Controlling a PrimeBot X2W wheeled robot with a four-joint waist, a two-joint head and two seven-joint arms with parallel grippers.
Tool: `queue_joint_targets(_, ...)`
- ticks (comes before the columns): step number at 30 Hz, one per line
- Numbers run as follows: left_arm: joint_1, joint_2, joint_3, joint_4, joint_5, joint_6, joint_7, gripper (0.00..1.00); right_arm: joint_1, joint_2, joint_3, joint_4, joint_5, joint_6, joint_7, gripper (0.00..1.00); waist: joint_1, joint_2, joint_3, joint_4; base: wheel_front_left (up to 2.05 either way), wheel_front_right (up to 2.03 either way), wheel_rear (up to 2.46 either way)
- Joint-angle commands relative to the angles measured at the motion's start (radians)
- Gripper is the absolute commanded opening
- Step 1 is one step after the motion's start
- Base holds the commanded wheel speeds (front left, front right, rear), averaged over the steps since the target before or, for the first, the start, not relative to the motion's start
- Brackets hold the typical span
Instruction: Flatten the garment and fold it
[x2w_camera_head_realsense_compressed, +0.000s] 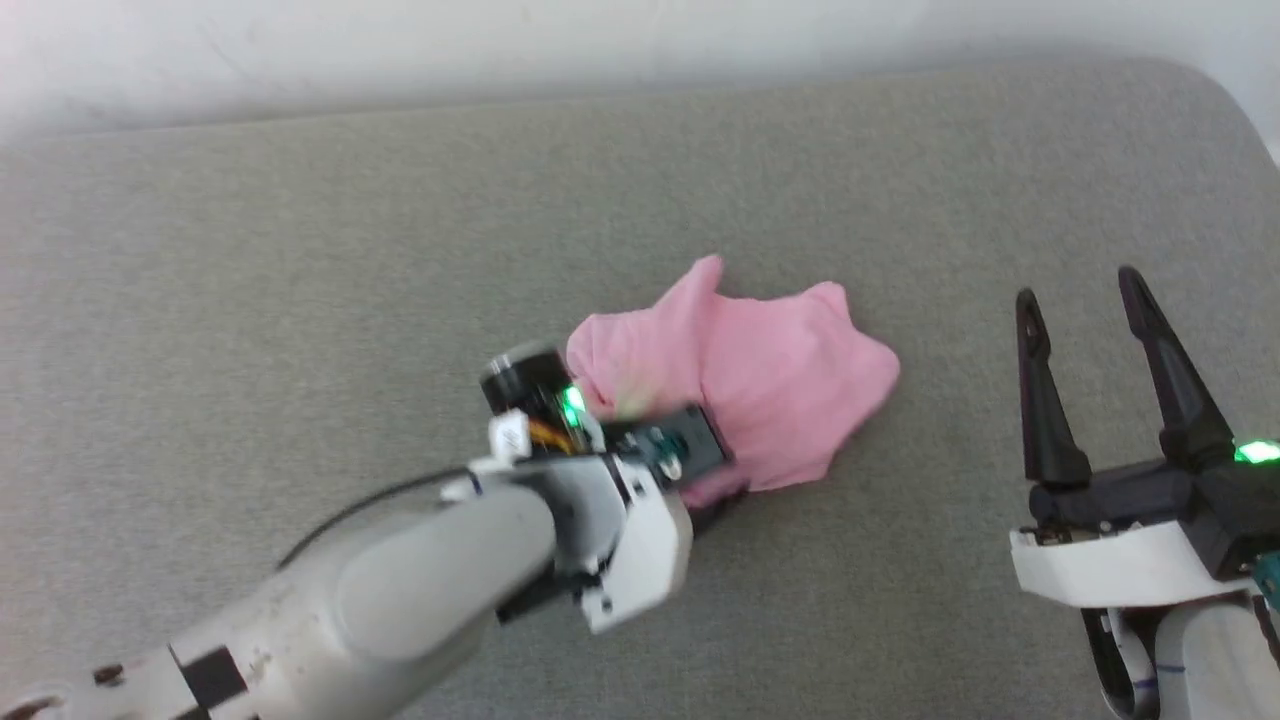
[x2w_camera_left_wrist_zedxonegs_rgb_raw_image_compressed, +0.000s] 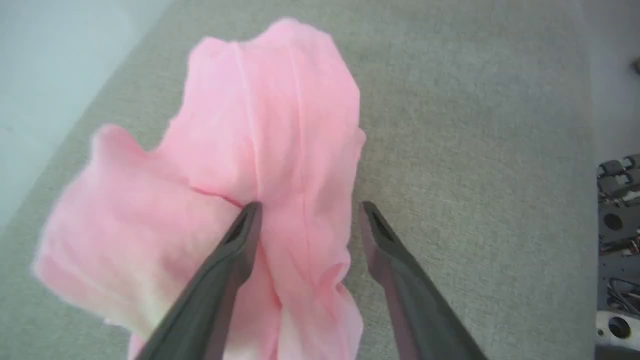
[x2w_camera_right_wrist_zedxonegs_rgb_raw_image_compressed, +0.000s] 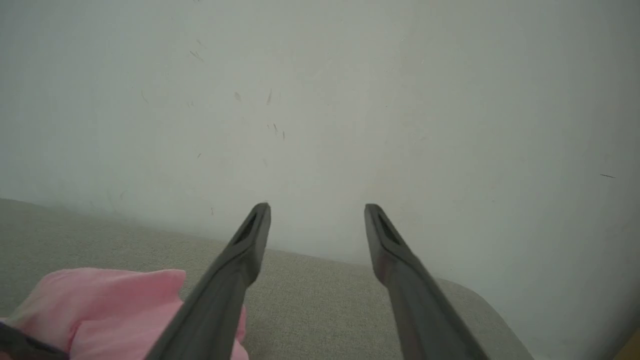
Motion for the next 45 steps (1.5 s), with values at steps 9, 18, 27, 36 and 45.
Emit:
queue_joint_targets(9,0.025,-0.016,0.186,-0.011,0.059,0.228,-0.395,1.0,0.059,0.003,-0.012,-0.005,0.001,-0.002,-0.005,1.0,0.0,0.0,-0.093,0.098,0.0,0.0,0.0)
queue_joint_targets(18,0.185,-0.024,0.417,-0.069,0.134,0.53,-0.509,1.0,0.074,0.003,-0.046,0.002,0.033,-0.002,-0.005,1.0,0.0,0.0,-0.107,0.142,0.0,0.0,0.0)
queue_joint_targets(27,0.551,-0.081,0.797,-0.234,0.303,0.654,-0.51,1.0,0.084,0.003,-0.071,0.019,0.065,-0.002,-0.005,1.0,0.0,0.0,-0.125,0.155,0.0,0.0,0.0)
queue_joint_targets(36,0.737,-0.165,0.935,-0.257,0.406,0.543,-0.51,1.0,0.112,0.003,-0.075,0.042,0.088,-0.002,-0.005,1.0,0.0,0.0,-0.136,0.15,0.0,0.0,0.0)
queue_joint_targets(45,0.802,-0.234,1.027,-0.229,0.477,0.439,-0.51,1.0,0.13,0.003,-0.072,0.058,0.093,-0.002,-0.005,1.0,0.0,0.0,-0.154,0.15,0.0,0.0,0.0)
